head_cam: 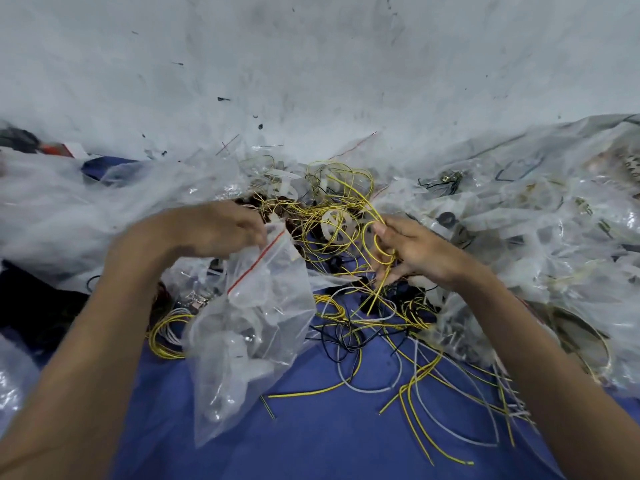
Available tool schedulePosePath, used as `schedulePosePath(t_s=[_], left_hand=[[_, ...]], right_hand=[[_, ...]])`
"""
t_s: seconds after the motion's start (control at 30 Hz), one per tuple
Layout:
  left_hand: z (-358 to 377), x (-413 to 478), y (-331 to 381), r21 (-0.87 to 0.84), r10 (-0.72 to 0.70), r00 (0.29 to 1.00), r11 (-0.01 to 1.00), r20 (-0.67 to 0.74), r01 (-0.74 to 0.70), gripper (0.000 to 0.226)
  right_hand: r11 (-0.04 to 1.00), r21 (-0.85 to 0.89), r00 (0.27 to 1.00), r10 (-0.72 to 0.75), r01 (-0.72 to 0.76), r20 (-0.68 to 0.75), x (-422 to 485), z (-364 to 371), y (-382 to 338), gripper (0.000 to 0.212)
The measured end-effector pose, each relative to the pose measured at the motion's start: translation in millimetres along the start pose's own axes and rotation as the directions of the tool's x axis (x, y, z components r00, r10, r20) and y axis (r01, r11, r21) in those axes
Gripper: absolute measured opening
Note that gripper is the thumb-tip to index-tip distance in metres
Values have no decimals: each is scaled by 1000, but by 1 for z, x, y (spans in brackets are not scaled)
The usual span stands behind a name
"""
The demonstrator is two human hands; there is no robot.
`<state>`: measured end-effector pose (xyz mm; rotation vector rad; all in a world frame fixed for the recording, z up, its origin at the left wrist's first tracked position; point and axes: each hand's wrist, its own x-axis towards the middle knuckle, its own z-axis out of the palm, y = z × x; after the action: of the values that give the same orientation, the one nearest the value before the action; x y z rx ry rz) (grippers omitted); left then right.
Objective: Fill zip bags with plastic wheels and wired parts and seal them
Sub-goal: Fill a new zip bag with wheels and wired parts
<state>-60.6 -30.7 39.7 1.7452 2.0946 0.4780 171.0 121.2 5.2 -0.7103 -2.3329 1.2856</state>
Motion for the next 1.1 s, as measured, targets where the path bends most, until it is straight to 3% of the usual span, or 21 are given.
schedulePosePath(t_s=[0.1,0.2,0.3,0.37,0.43,0.57,0.6,0.67,0.73,0.8,0.9,1.0,1.1], left_hand=[[11,1,7,143,9,974,989,228,-43,29],[16,5,17,271,18,968,958,251,-88,27],[18,6,23,278,-2,980,959,197,-54,12],[19,8,26,278,29,991,958,128,-64,21],[21,10,29,285,41,998,957,45,-52,31],[27,15,33,264,32,994,965,-102,-4,44],[28,16,34,252,31,991,968,-127,2,46],[31,18,36,229,22,988,973,-152,13,39],[31,20,36,203,22,989,979,-146,8,28],[25,16,34,93,15,995,996,-94,-6,25],[11,5,31,-90,17,994,996,-107,-27,42],[9,1,34,-44,39,990,998,-133,-45,45],[11,0,41,-45,83,991,995,-109,-89,44]], right_hand=[[991,120,997,43,-50,61,0,-1,3,21],[974,224,999,24,-32,38,4,-3,2,17],[910,410,998,-42,59,-50,9,0,-3,15],[770,626,991,-58,121,-121,14,6,-8,16],[559,810,983,-55,177,-177,19,9,-17,19],[27,979,976,78,200,-201,27,11,-40,39],[-37,981,979,90,189,-185,28,17,-43,46],[16,994,993,44,107,-108,24,37,-50,37],[195,981,999,49,4,-14,22,59,-56,21],[350,929,990,110,-122,88,25,69,-57,27],[587,775,972,164,-232,167,24,79,-55,32],[805,549,974,160,-223,160,20,91,-48,22],[987,54,980,145,-154,132,14,89,-48,17]])
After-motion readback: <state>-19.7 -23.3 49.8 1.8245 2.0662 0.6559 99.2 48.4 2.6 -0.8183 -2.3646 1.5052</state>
